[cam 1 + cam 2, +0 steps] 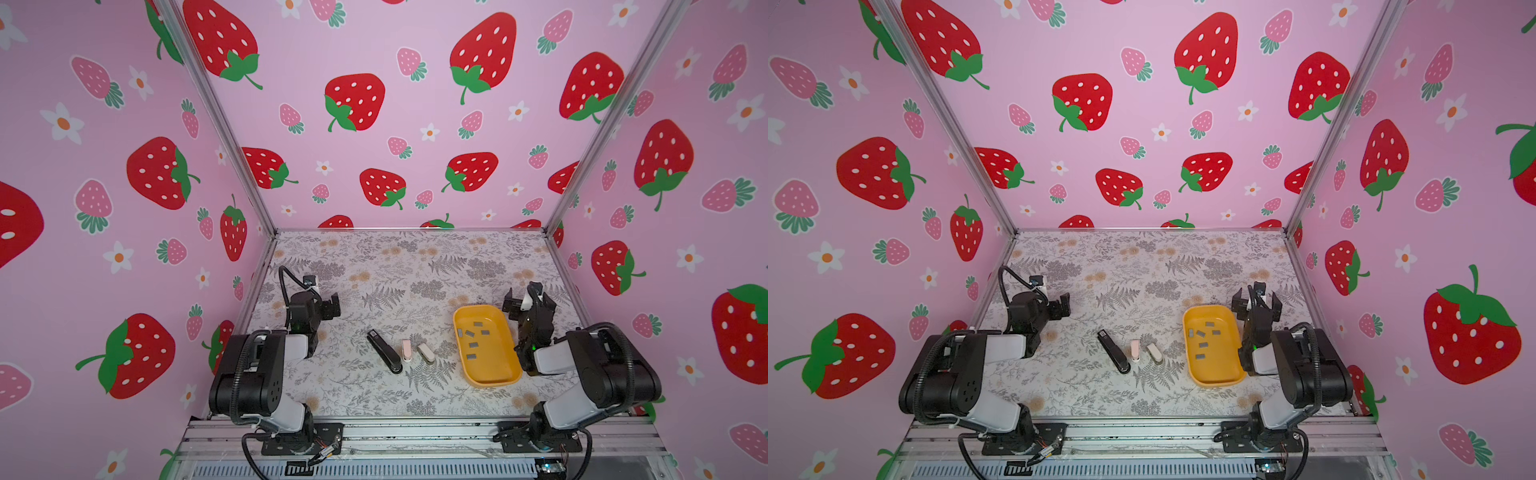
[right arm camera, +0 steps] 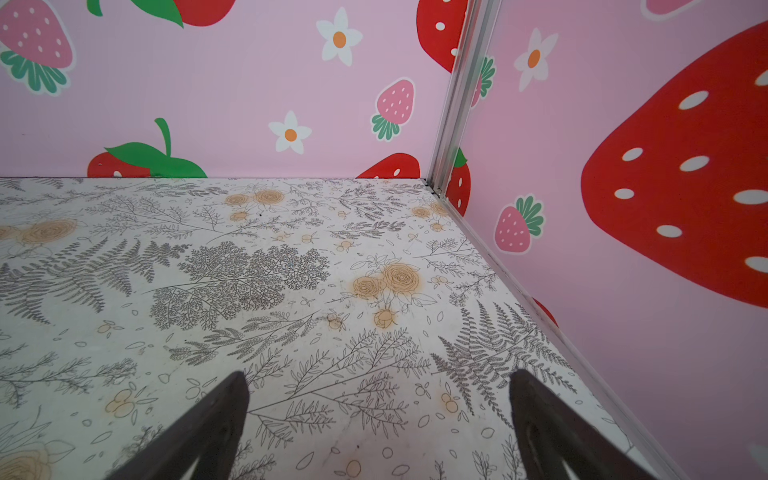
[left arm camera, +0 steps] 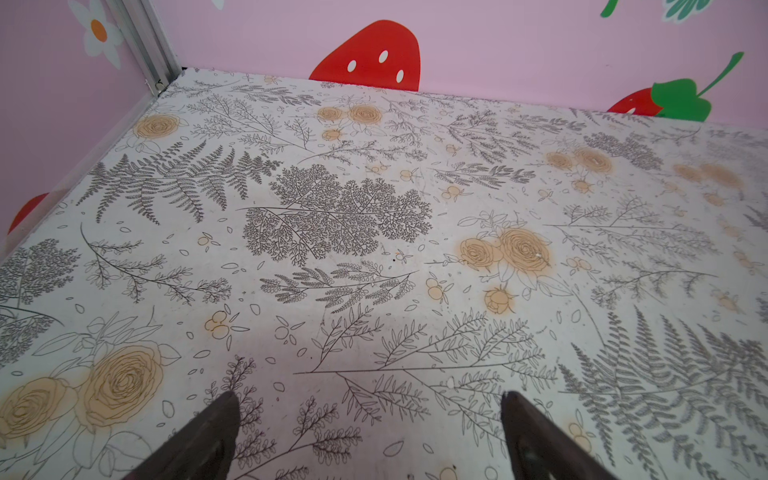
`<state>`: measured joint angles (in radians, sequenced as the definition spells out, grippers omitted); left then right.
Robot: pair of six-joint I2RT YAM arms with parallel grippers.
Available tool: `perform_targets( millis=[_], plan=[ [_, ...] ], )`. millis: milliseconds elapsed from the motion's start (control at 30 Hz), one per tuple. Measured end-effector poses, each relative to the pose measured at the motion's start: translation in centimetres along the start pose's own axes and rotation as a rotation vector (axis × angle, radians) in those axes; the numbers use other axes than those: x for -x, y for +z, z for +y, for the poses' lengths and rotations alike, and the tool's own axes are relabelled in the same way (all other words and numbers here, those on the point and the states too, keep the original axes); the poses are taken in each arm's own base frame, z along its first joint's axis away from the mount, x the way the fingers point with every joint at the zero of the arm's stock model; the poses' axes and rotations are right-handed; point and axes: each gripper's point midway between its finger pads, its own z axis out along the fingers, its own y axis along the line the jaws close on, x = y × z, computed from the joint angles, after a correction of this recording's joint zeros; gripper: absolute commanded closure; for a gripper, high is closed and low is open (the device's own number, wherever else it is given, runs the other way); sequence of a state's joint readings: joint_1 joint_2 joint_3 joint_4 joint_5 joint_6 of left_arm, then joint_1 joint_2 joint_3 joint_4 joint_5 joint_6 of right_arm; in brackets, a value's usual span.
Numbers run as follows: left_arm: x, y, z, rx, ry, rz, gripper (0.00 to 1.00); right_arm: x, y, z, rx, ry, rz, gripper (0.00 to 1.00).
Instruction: Load the staples into the stapler
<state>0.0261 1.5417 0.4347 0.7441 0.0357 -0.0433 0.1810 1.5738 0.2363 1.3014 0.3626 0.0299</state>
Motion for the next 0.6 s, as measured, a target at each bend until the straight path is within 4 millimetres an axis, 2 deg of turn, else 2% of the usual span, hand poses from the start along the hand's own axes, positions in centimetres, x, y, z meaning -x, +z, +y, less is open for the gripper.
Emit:
perform_targets(
  millis=[600],
  plan=[
    [-0.03, 0.00, -0.21, -0.011, 0.014, 0.001, 0.01, 0.14, -0.10, -0.03, -0.009, -0.007, -0.006, 0.01]
  ],
)
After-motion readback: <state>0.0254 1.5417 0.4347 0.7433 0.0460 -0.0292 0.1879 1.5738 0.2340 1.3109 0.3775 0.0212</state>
